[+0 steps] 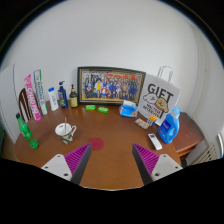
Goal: Pour water
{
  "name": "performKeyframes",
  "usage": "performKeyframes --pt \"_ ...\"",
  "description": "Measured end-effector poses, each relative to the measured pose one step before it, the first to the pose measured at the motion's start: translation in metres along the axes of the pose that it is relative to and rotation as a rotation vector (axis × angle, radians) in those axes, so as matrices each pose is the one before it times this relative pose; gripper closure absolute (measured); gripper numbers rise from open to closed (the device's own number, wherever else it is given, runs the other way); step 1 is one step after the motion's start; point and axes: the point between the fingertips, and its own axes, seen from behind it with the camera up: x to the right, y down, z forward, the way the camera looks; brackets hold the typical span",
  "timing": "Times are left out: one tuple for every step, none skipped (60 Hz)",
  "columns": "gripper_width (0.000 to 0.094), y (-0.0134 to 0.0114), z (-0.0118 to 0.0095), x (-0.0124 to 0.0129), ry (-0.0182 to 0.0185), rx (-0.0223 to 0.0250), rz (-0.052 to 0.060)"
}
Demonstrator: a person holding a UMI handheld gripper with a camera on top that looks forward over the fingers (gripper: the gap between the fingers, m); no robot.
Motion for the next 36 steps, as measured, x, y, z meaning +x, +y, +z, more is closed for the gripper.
performKeyframes --pt "0.0084 0.00064 0.00069 -0.00117 -0.00313 -0.00302 -0.0006" --pt "0.0085 0.00088 0.00053 -0.00148 -0.00317 -0.0026 -0.0004" --pt "0.0086 0.00076 0.00081 -0.00176 -0.0029 -0.00197 -0.0006" --pt "0.0084 0.00067 0.00117 -0.00172 -0.00164 -0.00148 -0.0008" --pt "0.0085 0.00074 0.00122 -0.00163 -0.00088 -0.00121 -0.0012" --pt "0.0085 0.00143 -0.00087 -0.00244 -0.00049 -0.00129 -0.0012" --pt "0.0085 0.00089 0.00145 -0.00269 -0.0006 -0.00109 -0.0014" --pt "0.0085 0.00093 0.00102 -0.00297 -0.00111 -0.00144 -0.0012" --pt "0.0086 0.00129 0.00094 -0.00285 -0.00177 -0.00152 -0.0009" --pt "0.0085 0.00143 0.00044 -0.00323 -0.00216 -0.00213 -0.0011" --pt "0.0086 0.00045 -0.0003 -0.00371 -0.00314 -0.00326 -0.0006" --pt "0.0086 0.00197 0.00116 -0.00414 -0.00432 0.00082 -0.0004" --pt "0.0083 0.00141 0.00036 -0.0047 -0.00551 -0.00041 0.0001" --pt "0.0083 0.00064 -0.00052 -0.00509 -0.00561 -0.00205 0.0002" --pt "0.0083 0.0015 0.00034 -0.00525 -0.00547 -0.00073 0.0" --pt "0.0084 0.00168 0.00045 -0.00523 -0.00568 -0.00077 -0.0006" --pt "0.0085 0.00151 0.00023 -0.00575 -0.00612 -0.00058 -0.001" --pt "0.0086 0.00176 0.00022 -0.00637 -0.00665 -0.00012 -0.0007" --pt "0.0086 0.00178 0.00027 -0.00647 -0.00666 0.00087 -0.0007" --pt "0.0082 0.00193 0.00058 -0.0068 -0.00663 0.00094 -0.0005" --pt "0.0082 0.00205 0.00065 -0.00728 -0.00669 0.00056 -0.0006" --pt "0.0082 0.00206 0.00067 -0.00771 -0.00767 -0.00016 -0.001" --pt "0.0083 0.00229 0.00072 -0.0086 -0.00945 -0.00015 -0.0012" --pt "0.0084 0.00194 0.00095 -0.00877 -0.01031 0.00078 -0.0008" --pt "0.0084 0.00196 0.00112 -0.00897 -0.00973 0.00094 -0.0008" --pt "0.0082 0.00221 0.00105 -0.00874 -0.00855 0.00048 0.0001" --pt "0.0083 0.0022 0.00118 -0.00875 -0.0078 0.0008 0.0006" --pt "0.0082 0.00186 0.00122 -0.00901 -0.00745 0.00146 0.0003" --pt "0.0083 0.0018 0.00158 -0.00952 -0.00785 0.00233 0.0006" --pt "0.0081 0.00173 0.00167 -0.00931 -0.0077 0.00273 -0.0003" --pt "0.0084 0.00255 0.00194 -0.00965 -0.00769 0.00179 -0.0001" --pt "0.0084 0.00264 0.00203 -0.01015 -0.00774 0.0001 0.0" --pt "0.0082 0.00256 0.00199 -0.01012 -0.0077 0.00047 0.0003" --pt "0.0078 0.00199 0.00196 -0.01076 -0.00785 0.00202 0.001" --pt "0.0078 0.00165 0.00207 -0.01111 -0.00831 0.00372 0.0017" --pt "0.008 0.00164 0.00217 -0.01117 -0.00825 0.00372 0.0014"
